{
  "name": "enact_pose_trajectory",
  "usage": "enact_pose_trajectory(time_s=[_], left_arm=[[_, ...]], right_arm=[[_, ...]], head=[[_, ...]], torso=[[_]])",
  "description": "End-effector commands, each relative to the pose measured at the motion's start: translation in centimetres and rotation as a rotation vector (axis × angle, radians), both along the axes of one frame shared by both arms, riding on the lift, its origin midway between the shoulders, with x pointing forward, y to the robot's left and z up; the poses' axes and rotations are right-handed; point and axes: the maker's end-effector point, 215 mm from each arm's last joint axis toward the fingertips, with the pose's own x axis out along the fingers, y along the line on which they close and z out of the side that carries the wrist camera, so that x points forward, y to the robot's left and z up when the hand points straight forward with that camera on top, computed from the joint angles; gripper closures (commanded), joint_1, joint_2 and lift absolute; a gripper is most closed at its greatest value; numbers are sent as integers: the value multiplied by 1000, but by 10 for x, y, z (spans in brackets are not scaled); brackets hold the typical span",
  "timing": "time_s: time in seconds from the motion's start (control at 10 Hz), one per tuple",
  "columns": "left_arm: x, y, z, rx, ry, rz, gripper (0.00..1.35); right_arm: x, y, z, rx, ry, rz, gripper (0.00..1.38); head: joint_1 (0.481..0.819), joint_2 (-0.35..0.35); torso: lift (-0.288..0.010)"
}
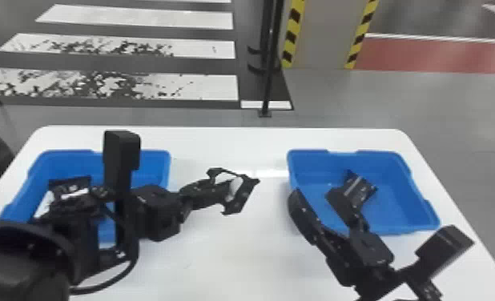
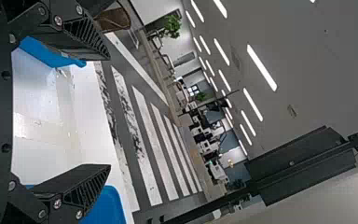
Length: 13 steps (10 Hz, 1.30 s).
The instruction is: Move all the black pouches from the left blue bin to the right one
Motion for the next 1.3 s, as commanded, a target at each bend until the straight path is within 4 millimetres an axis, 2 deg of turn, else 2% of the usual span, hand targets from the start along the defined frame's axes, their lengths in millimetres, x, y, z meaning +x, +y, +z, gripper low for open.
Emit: enact_pose_trajectory(time_s=[0.0,0.3,0.8,1.0,1.1,1.2], left_arm=[[-13,-28,4,-27,8,-61,1197],[-18,-41,9,-35,8,-94,1197],[-22,-52,6,-49,26,-119,1197],[-24,-57,8,-57,24,-129,1197],[-25,-57,6,-57,29,-130,1197],[-25,-58,6,-59,29,-130,1197]], right_arm=[[11,8,4,18,-25,9,216],[23,18,10,48,-49,19,216],[19,57,8,140,-21,95,256],[21,61,0,170,5,103,786],[23,56,4,175,-13,85,1131],[25,53,7,182,-22,75,1217]], head=[[695,-104],[695,-142],[695,-122],[695,-108],[695,-108],[695,-109]], torso=[[-140],[-140],[-140],[-140],[-140],[-140]])
